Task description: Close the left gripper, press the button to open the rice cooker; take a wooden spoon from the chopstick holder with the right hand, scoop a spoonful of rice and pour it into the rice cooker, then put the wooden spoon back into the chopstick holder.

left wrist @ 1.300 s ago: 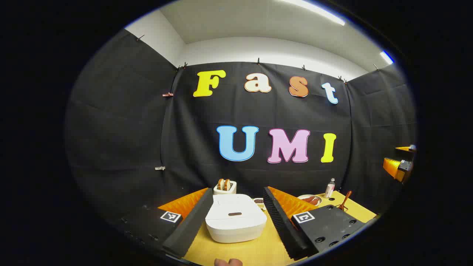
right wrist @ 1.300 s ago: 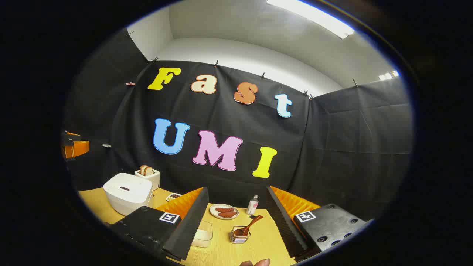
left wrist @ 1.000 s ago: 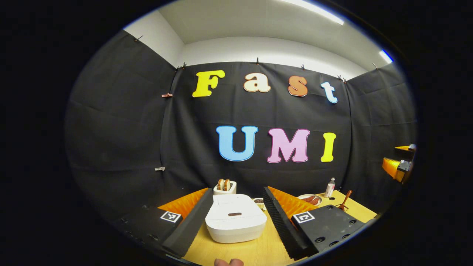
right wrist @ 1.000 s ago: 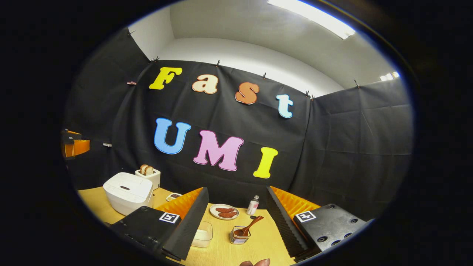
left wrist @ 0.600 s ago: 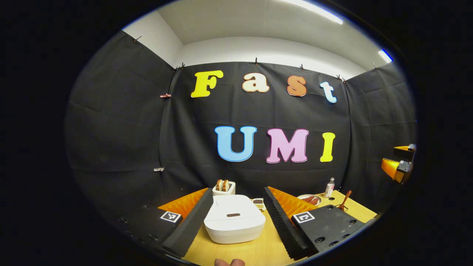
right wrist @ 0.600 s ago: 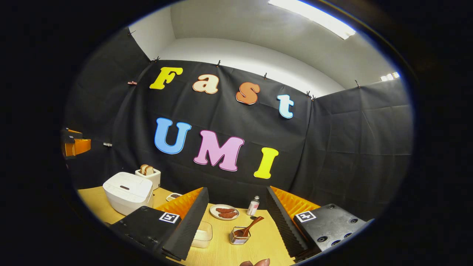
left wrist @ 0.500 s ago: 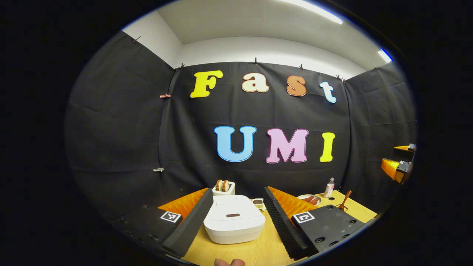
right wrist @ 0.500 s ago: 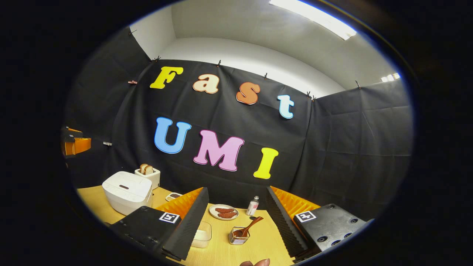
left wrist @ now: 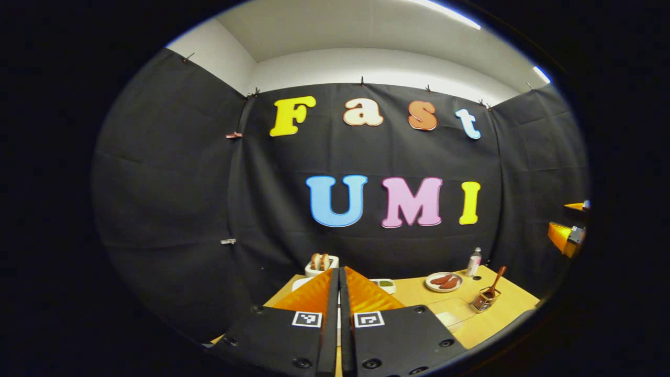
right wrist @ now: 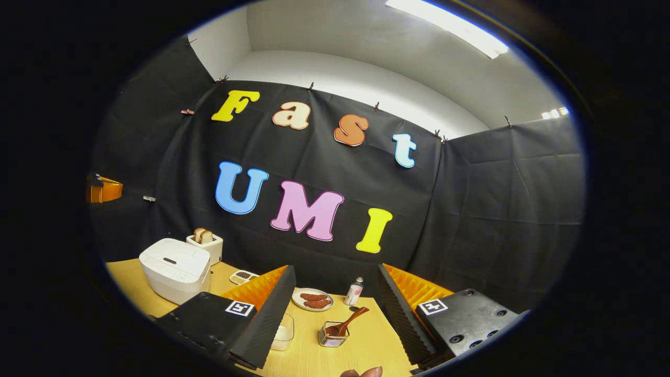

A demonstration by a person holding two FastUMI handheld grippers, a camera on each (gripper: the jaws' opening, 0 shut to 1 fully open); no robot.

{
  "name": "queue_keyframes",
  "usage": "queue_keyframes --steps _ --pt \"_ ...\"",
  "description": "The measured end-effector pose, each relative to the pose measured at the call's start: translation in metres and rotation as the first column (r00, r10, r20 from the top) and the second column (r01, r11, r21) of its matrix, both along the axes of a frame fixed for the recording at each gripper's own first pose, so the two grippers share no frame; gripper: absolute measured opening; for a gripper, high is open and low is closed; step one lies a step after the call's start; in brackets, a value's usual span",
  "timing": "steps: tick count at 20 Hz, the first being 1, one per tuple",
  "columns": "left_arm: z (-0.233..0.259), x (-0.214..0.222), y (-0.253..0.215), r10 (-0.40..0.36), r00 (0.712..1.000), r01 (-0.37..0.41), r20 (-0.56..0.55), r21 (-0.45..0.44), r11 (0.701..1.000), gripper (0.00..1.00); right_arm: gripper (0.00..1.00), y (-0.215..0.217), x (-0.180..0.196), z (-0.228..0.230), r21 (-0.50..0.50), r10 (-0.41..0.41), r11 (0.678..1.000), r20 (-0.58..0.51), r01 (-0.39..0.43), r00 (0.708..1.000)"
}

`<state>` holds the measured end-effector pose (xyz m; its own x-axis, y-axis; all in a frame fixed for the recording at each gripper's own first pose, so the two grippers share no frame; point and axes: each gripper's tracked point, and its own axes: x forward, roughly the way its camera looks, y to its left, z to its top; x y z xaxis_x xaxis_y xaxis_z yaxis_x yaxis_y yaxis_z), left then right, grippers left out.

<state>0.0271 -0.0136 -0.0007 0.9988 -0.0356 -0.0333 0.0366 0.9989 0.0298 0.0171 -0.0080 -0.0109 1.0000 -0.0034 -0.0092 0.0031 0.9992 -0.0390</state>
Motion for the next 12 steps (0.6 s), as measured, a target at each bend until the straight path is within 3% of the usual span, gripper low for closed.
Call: queue_keyframes --steps 5,12 --pt "-0.039 0.049 0.004 -0.055 0.99 0.053 -0.13 -0.023 0.998 0.08 0.97 -0.012 0.007 -0.014 -0.013 -0.024 1.0 -0.025 0.024 0.999" --pt "-0.107 0.127 0.013 -0.11 0.931 0.093 -0.347 -0.066 0.993 0.07 0.97 -0.036 0.016 -0.029 -0.03 -0.086 0.996 -0.054 0.084 0.995"
